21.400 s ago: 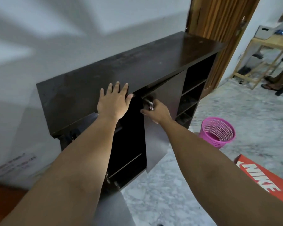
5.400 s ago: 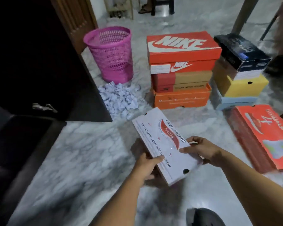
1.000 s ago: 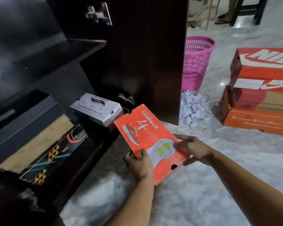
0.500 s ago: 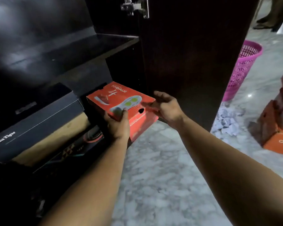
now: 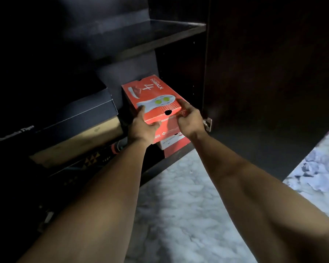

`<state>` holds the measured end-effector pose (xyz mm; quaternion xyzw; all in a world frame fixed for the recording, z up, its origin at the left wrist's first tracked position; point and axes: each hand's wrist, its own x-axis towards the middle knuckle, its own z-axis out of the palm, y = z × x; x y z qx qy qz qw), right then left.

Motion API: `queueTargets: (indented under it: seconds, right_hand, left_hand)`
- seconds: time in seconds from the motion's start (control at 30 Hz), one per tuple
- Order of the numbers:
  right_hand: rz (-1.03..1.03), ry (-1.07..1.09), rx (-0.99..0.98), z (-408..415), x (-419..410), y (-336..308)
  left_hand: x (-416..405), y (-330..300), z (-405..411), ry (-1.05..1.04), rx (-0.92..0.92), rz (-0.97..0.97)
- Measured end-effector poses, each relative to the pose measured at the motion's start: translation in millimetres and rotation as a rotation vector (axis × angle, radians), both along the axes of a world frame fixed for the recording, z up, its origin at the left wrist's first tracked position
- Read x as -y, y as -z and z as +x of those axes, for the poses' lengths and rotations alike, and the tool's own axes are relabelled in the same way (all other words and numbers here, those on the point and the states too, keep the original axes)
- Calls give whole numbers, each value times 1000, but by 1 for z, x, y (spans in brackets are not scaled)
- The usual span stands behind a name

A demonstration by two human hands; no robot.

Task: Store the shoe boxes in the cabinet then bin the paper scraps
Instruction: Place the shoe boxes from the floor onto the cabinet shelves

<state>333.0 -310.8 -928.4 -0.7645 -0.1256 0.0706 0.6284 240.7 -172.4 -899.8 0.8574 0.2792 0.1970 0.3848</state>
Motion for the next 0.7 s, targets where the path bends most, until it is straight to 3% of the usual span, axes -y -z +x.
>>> queueTargets:
  seconds: [0.1,0.27,0.37,0.47,0.53,0.7]
  right_hand:
    - [-71,-100,-6,34,-9,23]
    - [-273,-174,-43,-7,16,-31]
    - [-194,-89,-17,-20,34,-27]
    - [-98,16,-12,-40,64,-9]
    - [-187,64,-23,-62,97,-1]
    - [-368,176,-73,-119,196,6]
  left_hand:
    - [3,4,3,-20,-27,32]
    - [22,3,-11,-43,13,-47]
    - [49,1,-30,-129,50,-164]
    - [61,19,-49,-272,13,-93]
    - [69,31,-57,-178,-114,-37]
    - [139,42,-70,322,-335,-14]
